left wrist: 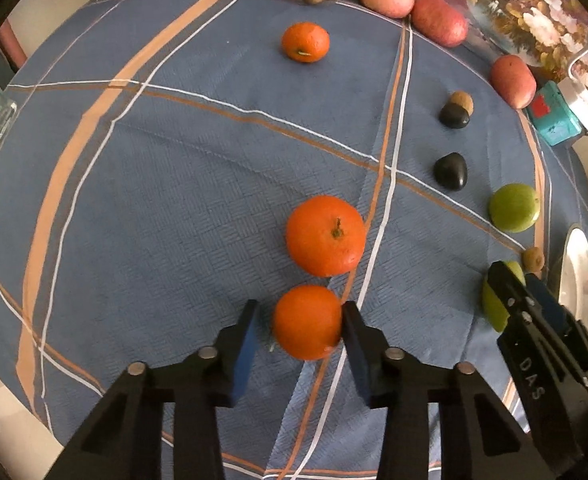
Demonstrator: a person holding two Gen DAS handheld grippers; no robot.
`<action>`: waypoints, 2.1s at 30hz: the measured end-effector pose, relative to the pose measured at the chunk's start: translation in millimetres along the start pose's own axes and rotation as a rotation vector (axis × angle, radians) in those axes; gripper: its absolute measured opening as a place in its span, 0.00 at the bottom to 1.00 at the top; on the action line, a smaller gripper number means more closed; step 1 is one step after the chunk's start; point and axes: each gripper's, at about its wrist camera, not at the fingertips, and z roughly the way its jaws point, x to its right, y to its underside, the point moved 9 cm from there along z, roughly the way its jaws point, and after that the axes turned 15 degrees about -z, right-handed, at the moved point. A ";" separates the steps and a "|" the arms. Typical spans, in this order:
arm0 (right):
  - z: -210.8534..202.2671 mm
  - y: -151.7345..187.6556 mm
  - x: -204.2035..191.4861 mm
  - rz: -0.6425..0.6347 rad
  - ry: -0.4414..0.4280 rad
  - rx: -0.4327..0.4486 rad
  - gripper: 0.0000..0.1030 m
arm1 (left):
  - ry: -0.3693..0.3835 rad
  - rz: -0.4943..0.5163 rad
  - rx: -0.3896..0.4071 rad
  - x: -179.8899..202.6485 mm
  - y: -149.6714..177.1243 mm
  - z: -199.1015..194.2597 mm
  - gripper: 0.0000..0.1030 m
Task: Organize fruits
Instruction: 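Grasp the green pear with the right tool while the left tool grasps a tangerine, then carry the pear and tangerine with both tools over the steel plate, then open both tools to drop the pear and tangerine into the plate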
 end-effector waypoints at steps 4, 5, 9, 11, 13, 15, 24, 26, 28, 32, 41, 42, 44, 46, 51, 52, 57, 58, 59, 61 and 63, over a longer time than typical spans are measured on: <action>-6.2 -1.7 -1.5 0.012 -0.019 0.019 0.37 | 0.020 -0.030 0.002 1.7 0.4 -2.0 0.36; -8.7 -3.0 -3.4 0.015 -0.027 0.029 0.37 | 0.023 -0.044 0.005 1.3 -0.3 -2.2 0.35; -22.5 -8.7 -9.2 0.086 -0.126 0.072 0.36 | 0.057 -0.089 0.013 -9.6 0.0 -15.2 0.35; -31.9 -14.4 -11.2 0.110 -0.150 0.088 0.36 | 0.073 -0.114 0.020 -14.5 -4.7 -21.6 0.35; -42.2 -19.2 -12.4 0.126 -0.161 0.108 0.36 | 0.090 -0.144 0.035 -14.4 -8.6 -26.6 0.35; -51.1 -23.6 -14.4 0.147 -0.175 0.123 0.36 | 0.114 -0.170 0.045 -14.5 -16.0 -34.0 0.35; -54.4 -24.0 -11.6 0.221 -0.217 0.144 0.36 | 0.141 -0.245 0.117 -14.2 -51.9 -58.7 0.35; -55.4 -22.5 -7.6 0.220 -0.203 0.147 0.36 | 0.133 -0.258 0.118 -10.9 -57.8 -55.4 0.35; -57.3 -20.0 -4.6 0.229 -0.199 0.145 0.36 | 0.132 -0.274 0.108 -10.2 -56.4 -56.0 0.35; -58.9 -18.6 6.6 0.261 -0.209 0.146 0.36 | 0.135 -0.267 0.096 5.2 -56.2 -54.0 0.35; -71.5 -8.6 69.4 0.351 -0.123 0.173 0.36 | 0.156 -0.153 0.126 68.1 -42.8 -60.1 0.35; -72.8 -6.3 78.1 0.366 -0.111 0.174 0.36 | 0.161 -0.126 0.129 78.4 -38.9 -61.0 0.35; -74.8 -0.7 96.5 0.397 -0.085 0.174 0.36 | 0.173 -0.075 0.127 99.6 -30.1 -62.1 0.35; -76.5 6.7 117.0 0.429 -0.056 0.171 0.36 | 0.184 -0.012 0.126 122.3 -17.7 -63.2 0.35; -78.5 39.2 173.6 0.547 0.016 0.152 0.36 | 0.218 0.160 0.115 178.8 20.4 -63.9 0.35; -79.3 48.5 187.6 0.575 0.043 0.144 0.36 | 0.223 0.194 0.116 187.8 28.4 -64.8 0.35; -85.2 89.0 239.5 0.687 0.141 0.109 0.36 | 0.268 0.381 0.095 238.9 74.7 -60.8 0.35; -85.7 93.4 246.2 0.698 0.151 0.106 0.36 | 0.272 0.407 0.094 247.0 81.9 -59.7 0.35; -86.0 97.7 251.4 0.707 0.161 0.108 0.36 | 0.274 0.435 0.092 254.5 89.0 -58.1 0.35; -86.3 109.4 261.8 0.732 0.176 0.096 0.36 | 0.281 0.485 0.083 268.0 103.7 -54.3 0.35; -84.6 115.2 266.0 0.750 0.179 0.087 0.36 | 0.282 0.521 0.074 276.8 114.9 -50.6 0.35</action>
